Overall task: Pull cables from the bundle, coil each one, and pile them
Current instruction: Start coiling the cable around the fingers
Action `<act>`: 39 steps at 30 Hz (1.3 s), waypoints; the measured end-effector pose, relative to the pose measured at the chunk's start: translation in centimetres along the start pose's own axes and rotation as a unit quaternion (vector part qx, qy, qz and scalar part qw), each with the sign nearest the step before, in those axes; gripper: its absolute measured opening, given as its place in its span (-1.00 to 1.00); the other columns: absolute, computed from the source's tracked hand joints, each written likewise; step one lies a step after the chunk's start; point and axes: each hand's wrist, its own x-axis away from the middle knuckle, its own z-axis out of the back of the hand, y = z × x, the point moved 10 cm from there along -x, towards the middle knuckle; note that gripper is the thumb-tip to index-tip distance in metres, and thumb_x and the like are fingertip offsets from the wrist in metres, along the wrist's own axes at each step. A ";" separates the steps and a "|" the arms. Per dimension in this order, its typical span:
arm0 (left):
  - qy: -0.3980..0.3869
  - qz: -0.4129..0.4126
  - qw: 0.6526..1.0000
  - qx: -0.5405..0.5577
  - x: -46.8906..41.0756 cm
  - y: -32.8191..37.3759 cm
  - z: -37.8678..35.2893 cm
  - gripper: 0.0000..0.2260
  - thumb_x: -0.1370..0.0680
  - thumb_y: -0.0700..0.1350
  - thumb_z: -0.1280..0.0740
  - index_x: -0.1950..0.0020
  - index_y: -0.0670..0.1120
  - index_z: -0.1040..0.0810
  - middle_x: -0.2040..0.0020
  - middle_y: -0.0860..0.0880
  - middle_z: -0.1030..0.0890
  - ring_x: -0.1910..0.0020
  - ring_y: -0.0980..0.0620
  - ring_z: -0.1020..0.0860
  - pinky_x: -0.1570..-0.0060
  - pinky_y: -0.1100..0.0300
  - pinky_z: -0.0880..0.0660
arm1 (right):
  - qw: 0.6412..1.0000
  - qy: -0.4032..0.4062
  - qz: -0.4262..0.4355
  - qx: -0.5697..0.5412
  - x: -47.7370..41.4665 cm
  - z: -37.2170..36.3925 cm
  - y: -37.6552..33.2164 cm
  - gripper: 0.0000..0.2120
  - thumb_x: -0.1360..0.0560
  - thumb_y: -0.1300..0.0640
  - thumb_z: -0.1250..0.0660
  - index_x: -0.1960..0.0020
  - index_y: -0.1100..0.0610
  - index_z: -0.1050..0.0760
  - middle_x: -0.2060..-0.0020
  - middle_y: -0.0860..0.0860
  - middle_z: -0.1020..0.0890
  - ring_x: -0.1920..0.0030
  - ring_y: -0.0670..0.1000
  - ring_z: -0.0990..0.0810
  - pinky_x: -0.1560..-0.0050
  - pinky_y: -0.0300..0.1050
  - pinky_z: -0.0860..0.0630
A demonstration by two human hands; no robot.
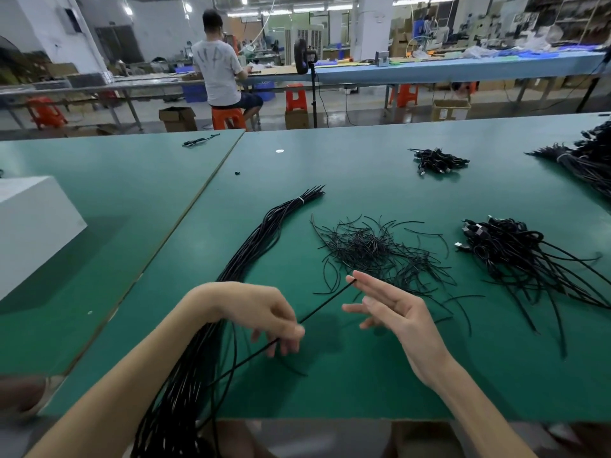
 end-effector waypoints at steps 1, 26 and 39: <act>-0.036 -0.012 0.999 -0.019 0.1 0.5 -0.9 -0.72 -0.67 0.10 -0.29 -0.06 -0.05 -0.70 0.09 0.08 -0.72 0.15 0.10 -0.67 0.22 0.28 -0.47 | 1.000 -0.001 -0.002 0.005 0.0 0.0 0.0 -0.61 -0.62 0.23 -0.34 -0.35 -0.13 -0.60 -0.33 -0.11 -0.62 -0.12 0.12 -0.72 0.02 -0.18 -0.63; 0.298 -0.236 0.748 0.544 -0.5 4.7 8.4 -0.85 -0.58 -0.08 -0.38 0.04 -0.15 -0.67 0.23 -0.02 -0.65 0.34 0.13 -0.59 0.28 0.34 -0.58 | 0.984 -0.112 -0.029 0.135 0.2 -2.9 0.5 -0.50 -0.61 -0.14 -0.34 -0.50 -0.05 -0.38 -0.17 -0.13 -0.71 -0.14 -0.04 -0.71 -0.11 -0.25 -0.55; 0.363 -0.143 0.757 0.524 -5.8 3.6 6.5 -0.67 -0.66 -0.01 -0.33 -0.12 -0.30 -0.64 -0.01 -0.23 -0.69 0.13 -0.10 -0.71 0.11 0.09 -0.69 | 0.994 -0.054 -0.052 0.076 0.4 -1.4 0.4 -0.78 -0.64 -0.07 -0.32 0.03 0.03 -0.67 0.31 0.05 -0.67 0.30 0.02 -0.59 0.30 -0.22 -0.50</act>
